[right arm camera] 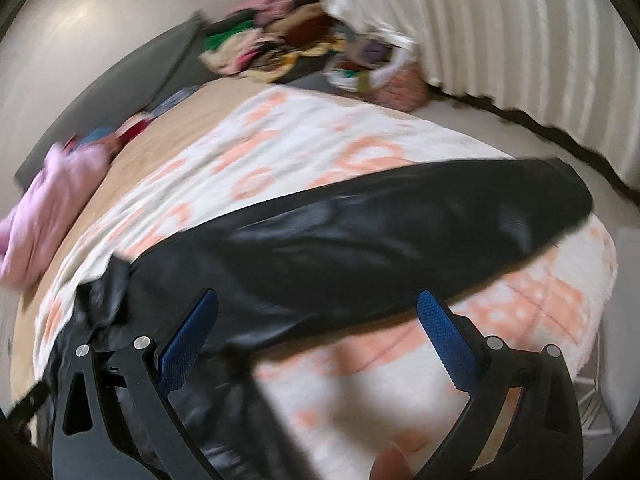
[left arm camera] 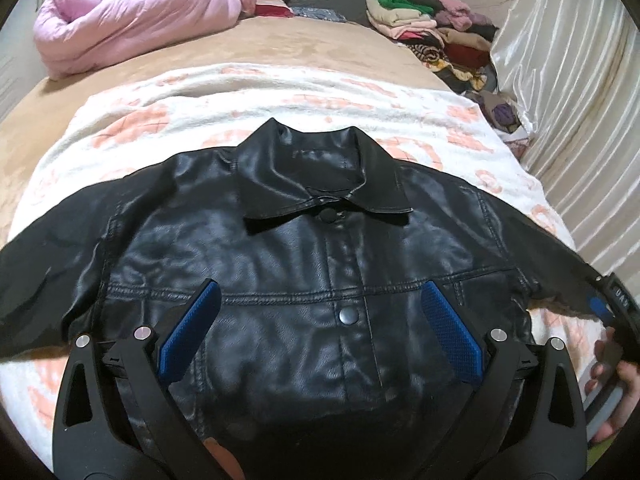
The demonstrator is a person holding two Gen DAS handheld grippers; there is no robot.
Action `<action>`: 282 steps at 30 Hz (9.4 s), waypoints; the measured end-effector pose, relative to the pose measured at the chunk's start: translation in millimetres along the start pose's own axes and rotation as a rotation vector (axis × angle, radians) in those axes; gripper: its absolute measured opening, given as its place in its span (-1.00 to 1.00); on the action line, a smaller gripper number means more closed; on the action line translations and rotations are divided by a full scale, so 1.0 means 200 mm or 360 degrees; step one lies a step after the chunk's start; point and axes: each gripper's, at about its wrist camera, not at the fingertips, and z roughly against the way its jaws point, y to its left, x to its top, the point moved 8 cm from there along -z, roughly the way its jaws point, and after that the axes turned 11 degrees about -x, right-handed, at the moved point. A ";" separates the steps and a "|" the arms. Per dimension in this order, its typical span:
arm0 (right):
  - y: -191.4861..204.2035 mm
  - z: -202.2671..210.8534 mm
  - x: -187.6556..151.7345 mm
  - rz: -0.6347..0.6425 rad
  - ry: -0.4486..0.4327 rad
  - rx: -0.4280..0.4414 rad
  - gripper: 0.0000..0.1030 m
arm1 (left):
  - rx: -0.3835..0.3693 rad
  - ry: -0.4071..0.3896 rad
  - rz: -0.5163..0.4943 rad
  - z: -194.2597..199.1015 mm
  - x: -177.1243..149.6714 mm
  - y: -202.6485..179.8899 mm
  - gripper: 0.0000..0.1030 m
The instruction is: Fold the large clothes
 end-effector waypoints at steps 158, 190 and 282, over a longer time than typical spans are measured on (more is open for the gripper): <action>1.00 -0.04 -0.29 0.0818 0.0029 0.0526 0.27 | -0.0323 -0.0036 0.0367 0.16 -0.05 0.87 -0.56; 0.91 0.28 -0.65 0.0868 0.0092 0.0584 0.73 | -0.0046 0.0105 0.0138 0.22 -0.29 0.67 0.18; 1.69 0.95 -1.09 0.1203 -0.0032 0.0961 0.92 | 0.0333 -0.0993 0.1242 1.50 -0.45 2.02 -0.96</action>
